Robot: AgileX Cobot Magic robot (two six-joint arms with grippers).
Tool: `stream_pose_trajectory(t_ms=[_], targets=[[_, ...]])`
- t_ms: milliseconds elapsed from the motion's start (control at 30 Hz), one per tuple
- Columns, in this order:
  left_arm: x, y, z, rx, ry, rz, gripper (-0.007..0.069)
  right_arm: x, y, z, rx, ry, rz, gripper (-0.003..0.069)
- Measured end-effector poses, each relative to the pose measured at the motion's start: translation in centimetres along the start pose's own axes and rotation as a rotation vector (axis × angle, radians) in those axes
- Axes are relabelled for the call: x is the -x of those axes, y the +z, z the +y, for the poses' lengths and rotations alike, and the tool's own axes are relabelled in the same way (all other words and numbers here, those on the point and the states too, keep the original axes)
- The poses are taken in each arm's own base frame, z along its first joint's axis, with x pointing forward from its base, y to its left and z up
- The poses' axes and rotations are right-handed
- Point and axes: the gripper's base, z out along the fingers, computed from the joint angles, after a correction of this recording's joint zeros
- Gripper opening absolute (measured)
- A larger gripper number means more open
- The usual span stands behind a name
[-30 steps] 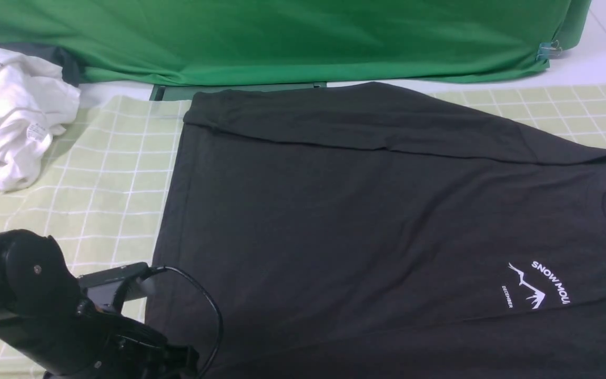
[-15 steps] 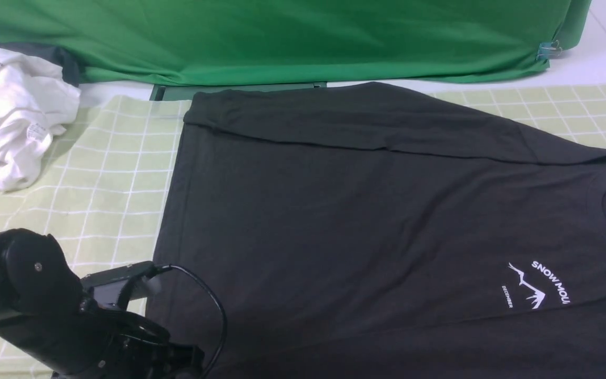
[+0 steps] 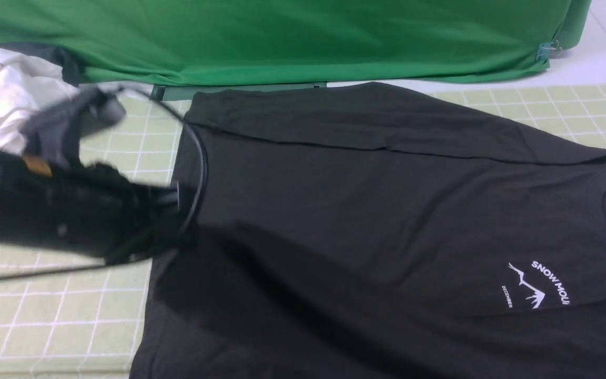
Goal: Fold a long-sleeved shirt over a green coffee tablecloth.
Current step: 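Fold the left side of the black T-shirt inward over its body, then grab the top left corner of the dark shirt with the left gripper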
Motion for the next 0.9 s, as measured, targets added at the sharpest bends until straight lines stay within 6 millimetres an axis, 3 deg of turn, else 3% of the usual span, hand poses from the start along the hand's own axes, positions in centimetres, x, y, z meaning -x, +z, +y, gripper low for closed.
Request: stream_pose_trajectory(t_ms=[67, 167, 500, 567, 700, 800, 833, 900], targets=[[1.9, 0.4, -0.1, 0.038, 0.011, -0.043, 0.0022, 0.0, 0.0, 0.0, 0.0, 0.0, 0.0, 0.0079], [3.1, 1.6, 0.1, 0.069, 0.025, -0.042, 0.0022, 0.0, 0.0, 0.0, 0.0, 0.0, 0.001, 0.0084], [6.0, 10.4, 3.1, 0.198, 0.033, 0.019, 0.0051, -0.4, 0.0, 0.1, 0.013, -0.002, 0.044, 0.0102], [6.0, 12.4, 4.1, 0.237, 0.004, 0.055, 0.0102, -0.7, -0.1, 0.2, 0.023, -0.003, 0.077, 0.0104], [5.7, 15.3, 5.9, 0.332, -0.036, 0.119, 0.0282, -0.8, -0.1, 0.3, 0.029, -0.005, 0.095, 0.0111], [6.2, 15.6, 6.0, 0.355, -0.036, 0.14, 0.0404, -1.0, -0.1, 0.3, 0.035, -0.004, 0.114, 0.0114], [7.3, 15.2, 5.4, 0.35, -0.031, 0.13, 0.0449, -1.1, -0.1, 0.3, 0.035, -0.003, 0.117, 0.0115], [8.7, 14.5, 4.5, 0.337, -0.012, 0.108, 0.0477, -1.1, -0.1, 0.3, 0.036, 0.003, 0.121, 0.0119]])
